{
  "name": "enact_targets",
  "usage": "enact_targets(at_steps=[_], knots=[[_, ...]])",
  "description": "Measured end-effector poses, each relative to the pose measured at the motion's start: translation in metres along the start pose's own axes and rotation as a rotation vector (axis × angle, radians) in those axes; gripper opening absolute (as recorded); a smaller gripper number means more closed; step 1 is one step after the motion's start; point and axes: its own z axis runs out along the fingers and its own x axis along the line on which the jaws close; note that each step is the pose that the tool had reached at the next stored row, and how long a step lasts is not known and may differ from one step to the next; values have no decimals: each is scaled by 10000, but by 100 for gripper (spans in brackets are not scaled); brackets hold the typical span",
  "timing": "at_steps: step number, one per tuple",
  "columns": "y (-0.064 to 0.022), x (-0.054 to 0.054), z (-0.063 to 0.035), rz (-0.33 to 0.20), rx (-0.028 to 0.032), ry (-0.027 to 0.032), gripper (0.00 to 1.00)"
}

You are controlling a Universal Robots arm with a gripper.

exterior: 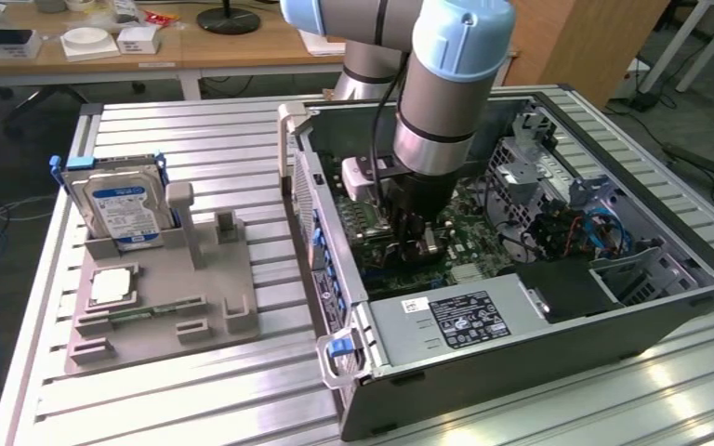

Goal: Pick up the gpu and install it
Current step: 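Insert the gpu into the slot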

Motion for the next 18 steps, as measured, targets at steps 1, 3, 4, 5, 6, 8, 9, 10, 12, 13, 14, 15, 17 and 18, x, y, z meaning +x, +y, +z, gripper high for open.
enact_targets(at_steps=[1,3,4,5,6,8,9,10,12,13,14,15,17,18], knots=[[0,0,0,-2,-10,-6,27],[0,0,0,-1,-3,-2,27],[0,0,0,-2,-12,-7,27],[0,0,0,-2,-6,-3,27],[0,0,-1,-2,-6,-3,27],[0,-1,-6,-2,-4,-8,27],[-1,-1,-14,-2,1,-15,27],[1,-4,-21,-2,-13,-35,27],[5,-5,-59,5,-30,-28,27],[3,-4,-76,1,-33,-23,33],[1,-5,-96,-2,-29,-27,33],[0,-5,-118,-2,-25,-26,33],[-1,-6,-168,-3,-17,-24,33],[-1,-7,-194,-4,-13,-24,33]])
